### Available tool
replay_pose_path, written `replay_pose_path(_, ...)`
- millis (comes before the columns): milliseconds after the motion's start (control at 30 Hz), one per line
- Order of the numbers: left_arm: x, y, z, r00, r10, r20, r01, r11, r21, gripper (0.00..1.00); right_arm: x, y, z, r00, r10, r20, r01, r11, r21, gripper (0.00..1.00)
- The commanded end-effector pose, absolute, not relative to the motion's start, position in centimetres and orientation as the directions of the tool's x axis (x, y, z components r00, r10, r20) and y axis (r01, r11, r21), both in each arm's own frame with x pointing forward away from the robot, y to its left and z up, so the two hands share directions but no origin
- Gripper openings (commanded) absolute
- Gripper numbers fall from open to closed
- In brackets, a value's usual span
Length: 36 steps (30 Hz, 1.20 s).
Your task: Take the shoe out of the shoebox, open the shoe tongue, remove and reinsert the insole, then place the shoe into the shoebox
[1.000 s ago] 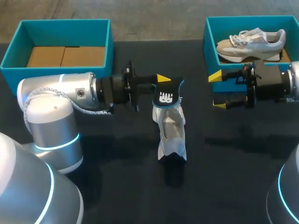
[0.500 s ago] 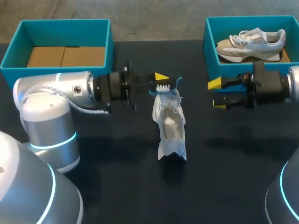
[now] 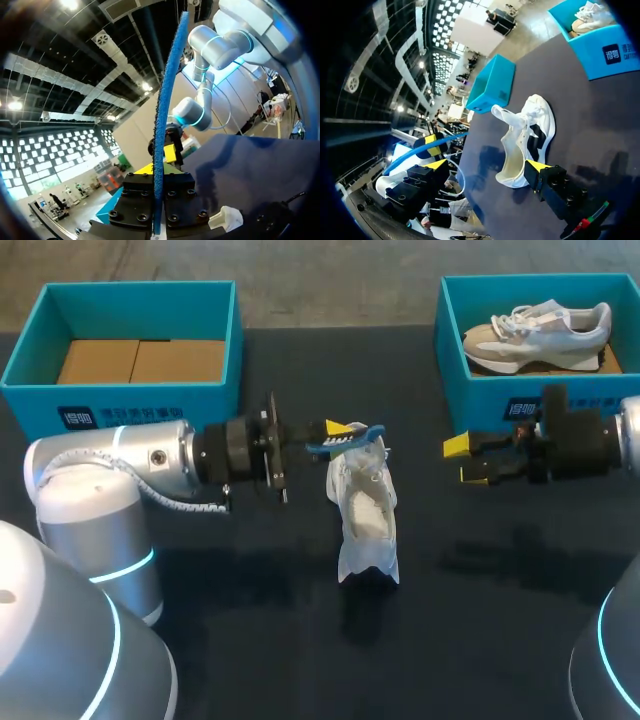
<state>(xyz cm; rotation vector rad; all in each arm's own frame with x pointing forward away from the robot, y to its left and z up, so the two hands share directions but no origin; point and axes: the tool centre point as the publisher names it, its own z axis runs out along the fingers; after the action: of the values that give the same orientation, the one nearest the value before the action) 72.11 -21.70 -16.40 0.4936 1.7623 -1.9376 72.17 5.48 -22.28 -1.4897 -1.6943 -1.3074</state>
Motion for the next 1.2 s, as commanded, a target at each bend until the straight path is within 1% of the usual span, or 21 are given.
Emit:
replay_pose_path(33,72.2,-21.6,-17.1,-0.831,-0.066,-0.553,0.557,-0.084,-0.826,0.00,72.1,5.5,-22.2,-0.251,0.440,0.862,0.946,-0.076,0.314,1.00)
replay_pose_path(200,72.0,-22.2,-18.0,-0.850,-0.070,-0.522,0.527,-0.100,-0.844,0.00,72.1,5.5,-22.2,-0.251,0.440,0.862,0.946,-0.076,0.314,1.00)
replay_pose_path(267,71.8,-22.5,-18.4,-0.855,-0.067,-0.514,0.518,-0.102,-0.849,0.00,72.2,5.3,-22.7,-0.315,0.480,0.818,0.911,-0.088,0.402,1.00)
replay_pose_path(300,71.8,-22.7,-18.6,-0.857,-0.068,-0.511,0.516,-0.103,-0.850,0.00,72.3,5.2,-23.0,-0.377,0.490,0.786,0.885,-0.060,0.461,1.00)
replay_pose_path(333,71.7,-22.8,-18.7,-0.860,-0.067,-0.506,0.510,-0.107,-0.853,0.00,72.3,5.0,-23.3,-0.368,0.490,0.790,0.881,-0.087,0.465,1.00)
replay_pose_path(400,71.6,-23.0,-18.9,-0.864,-0.067,-0.498,0.503,-0.115,-0.857,0.00,72.4,4.7,-23.9,-0.450,0.488,0.748,0.836,-0.065,0.545,1.00)
replay_pose_path(467,71.6,-23.2,-19.1,-0.867,-0.067,-0.494,0.499,-0.118,-0.859,0.00,72.5,4.2,-24.7,-0.475,0.527,0.705,0.809,-0.054,0.586,1.00)
replay_pose_path(567,71.8,-23.2,-19.4,-0.871,-0.078,-0.485,0.491,-0.121,-0.863,0.00,72.4,3.9,-25.6,-0.512,0.516,0.686,0.778,-0.059,0.625,1.00)
replay_pose_path(633,71.9,-23.2,-19.7,-0.871,-0.090,-0.483,0.491,-0.121,-0.863,0.00,72.3,3.8,-26.2,-0.511,0.535,0.673,0.777,-0.047,0.628,1.00)
replay_pose_path(733,72.0,-23.3,-20.2,-0.873,-0.094,-0.479,0.487,-0.121,-0.865,0.00,72.1,4.0,-27.3,-0.507,0.530,0.680,0.786,-0.039,0.617,1.00)
replay_pose_path(867,72.2,-23.6,-20.7,-0.878,-0.108,-0.466,0.477,-0.128,-0.869,0.00,71.6,4.7,-28.4,-0.512,0.544,0.665,0.800,0.021,0.599,1.00)
replay_pose_path(1200,72.4,-24.1,-21.8,-0.879,-0.111,-0.463,0.475,-0.151,-0.867,0.00,70.4,5.8,-30.1,-0.555,0.527,0.644,0.793,0.102,0.600,1.00)
